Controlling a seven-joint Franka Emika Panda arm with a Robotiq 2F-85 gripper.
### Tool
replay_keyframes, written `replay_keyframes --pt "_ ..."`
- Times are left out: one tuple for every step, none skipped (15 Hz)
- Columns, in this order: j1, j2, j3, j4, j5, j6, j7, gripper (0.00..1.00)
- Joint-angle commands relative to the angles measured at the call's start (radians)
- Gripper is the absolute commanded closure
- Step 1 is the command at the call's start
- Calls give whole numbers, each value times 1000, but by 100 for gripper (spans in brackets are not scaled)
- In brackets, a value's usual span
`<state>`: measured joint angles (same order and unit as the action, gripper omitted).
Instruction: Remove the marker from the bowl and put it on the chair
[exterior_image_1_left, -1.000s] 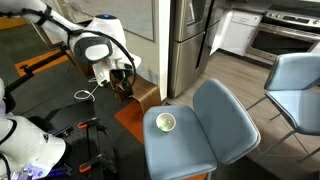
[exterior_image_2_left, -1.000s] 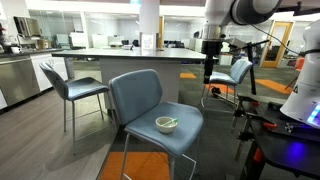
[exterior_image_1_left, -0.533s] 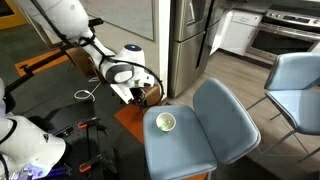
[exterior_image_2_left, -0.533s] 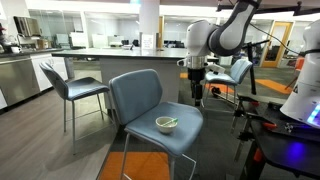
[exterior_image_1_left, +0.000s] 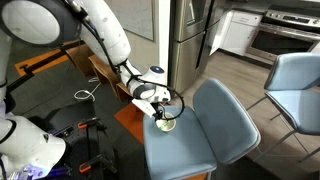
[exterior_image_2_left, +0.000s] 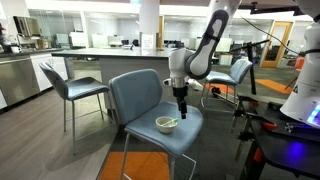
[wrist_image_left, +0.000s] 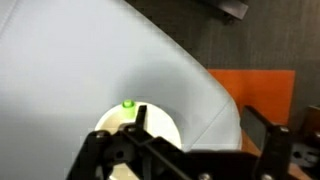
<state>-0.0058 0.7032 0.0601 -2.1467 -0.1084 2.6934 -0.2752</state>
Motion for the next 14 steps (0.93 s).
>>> replay_keyframes --pt "-14 109 3 129 -36 -43 -41 0" --pt "-12 138 -1 163 -43 -48 -43 0" --pt "-15 162 -1 192 -49 -52 -49 0" --pt "-20 186 3 220 -53 -56 -58 0" --pt "-21 207 3 245 -57 -62 -60 0" --pt "-18 227 0 270 -62 -69 -59 0" --pt "-19 244 -1 293 -65 -77 -60 0" --pt "-20 260 -4 316 -66 -85 -59 0" --pt "-26 274 -3 336 -66 -95 -65 0" --pt "-26 286 -7 358 -69 -107 -70 0" --pt "-31 298 -6 379 -69 -116 -79 0" --pt "-36 307 -8 397 -69 -124 -81 0" --pt "-40 315 -8 414 -71 -135 -87 0" --pt "-43 325 -9 432 -73 -147 -97 0"
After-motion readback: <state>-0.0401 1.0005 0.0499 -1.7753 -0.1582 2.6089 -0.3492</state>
